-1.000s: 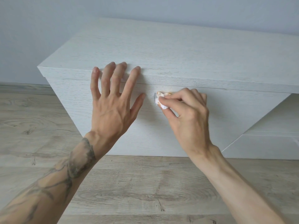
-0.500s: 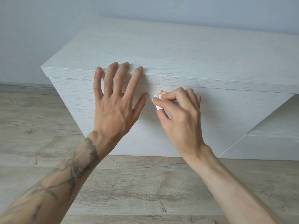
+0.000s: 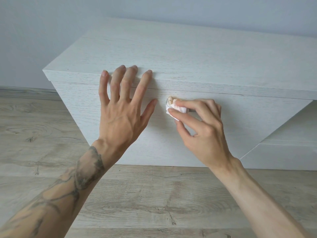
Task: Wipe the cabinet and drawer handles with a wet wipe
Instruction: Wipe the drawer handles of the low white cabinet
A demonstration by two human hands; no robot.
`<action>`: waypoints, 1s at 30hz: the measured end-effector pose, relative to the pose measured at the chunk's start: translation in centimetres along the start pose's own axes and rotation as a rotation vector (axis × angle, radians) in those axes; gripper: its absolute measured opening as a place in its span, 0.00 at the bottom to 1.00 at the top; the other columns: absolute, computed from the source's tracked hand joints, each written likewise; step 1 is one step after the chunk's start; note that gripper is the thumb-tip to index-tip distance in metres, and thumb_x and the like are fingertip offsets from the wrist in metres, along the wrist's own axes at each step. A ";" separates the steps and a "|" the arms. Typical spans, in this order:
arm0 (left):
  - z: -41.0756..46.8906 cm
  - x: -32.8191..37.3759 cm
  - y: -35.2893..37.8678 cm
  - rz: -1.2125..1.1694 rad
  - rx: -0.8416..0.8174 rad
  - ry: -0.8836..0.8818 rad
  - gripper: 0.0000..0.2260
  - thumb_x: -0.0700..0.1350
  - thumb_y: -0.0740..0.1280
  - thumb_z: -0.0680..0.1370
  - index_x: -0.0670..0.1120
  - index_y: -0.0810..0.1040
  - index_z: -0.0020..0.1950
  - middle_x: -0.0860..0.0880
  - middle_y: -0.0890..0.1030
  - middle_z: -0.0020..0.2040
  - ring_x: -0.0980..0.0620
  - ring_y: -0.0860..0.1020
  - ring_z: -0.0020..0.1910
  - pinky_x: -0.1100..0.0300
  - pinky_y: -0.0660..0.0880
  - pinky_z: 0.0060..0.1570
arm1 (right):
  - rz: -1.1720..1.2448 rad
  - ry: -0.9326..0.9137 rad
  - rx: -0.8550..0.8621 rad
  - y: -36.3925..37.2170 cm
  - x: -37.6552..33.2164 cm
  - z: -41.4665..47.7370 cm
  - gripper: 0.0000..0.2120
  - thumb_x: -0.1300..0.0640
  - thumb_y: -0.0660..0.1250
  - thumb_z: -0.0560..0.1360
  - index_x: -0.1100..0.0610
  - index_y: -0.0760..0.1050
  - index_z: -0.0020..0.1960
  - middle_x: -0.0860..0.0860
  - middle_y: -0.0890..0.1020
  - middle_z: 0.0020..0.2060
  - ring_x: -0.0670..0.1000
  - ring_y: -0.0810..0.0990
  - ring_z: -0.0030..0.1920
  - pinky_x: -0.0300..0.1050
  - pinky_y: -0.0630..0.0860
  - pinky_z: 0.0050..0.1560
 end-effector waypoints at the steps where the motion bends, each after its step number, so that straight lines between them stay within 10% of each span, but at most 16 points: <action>1: 0.0 0.0 0.0 0.000 0.000 -0.001 0.26 0.60 0.62 0.88 0.48 0.67 0.83 0.40 0.72 0.77 0.37 0.68 0.79 0.36 0.55 0.82 | 0.011 0.002 -0.022 -0.1 -0.2 -0.1 0.09 0.60 0.73 0.78 0.55 0.87 0.58 0.51 0.84 0.59 0.56 0.81 0.54 0.51 0.71 0.59; 8: -0.1 -0.1 0.2 -0.004 0.007 -0.006 0.26 0.60 0.61 0.88 0.48 0.67 0.83 0.40 0.72 0.77 0.37 0.67 0.79 0.37 0.53 0.83 | 0.017 0.161 0.051 0.2 -0.5 1.8 0.04 0.56 0.77 0.77 0.55 0.86 0.50 0.47 0.85 0.44 0.54 0.82 0.44 0.49 0.70 0.54; 30: -0.1 -0.1 0.3 -0.009 0.018 0.003 0.27 0.60 0.62 0.87 0.48 0.67 0.83 0.41 0.71 0.77 0.38 0.66 0.79 0.38 0.52 0.83 | 0.062 0.047 0.043 -0.4 0.3 1.6 0.02 0.59 0.76 0.79 0.57 0.88 0.48 0.50 0.86 0.45 0.54 0.82 0.45 0.52 0.71 0.50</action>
Point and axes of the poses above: each hand's wrist, its own z-axis towards the middle knuckle, its own y-axis out of the palm, x = y × z, the point moved 6 cm from there along z, towards the middle knuckle
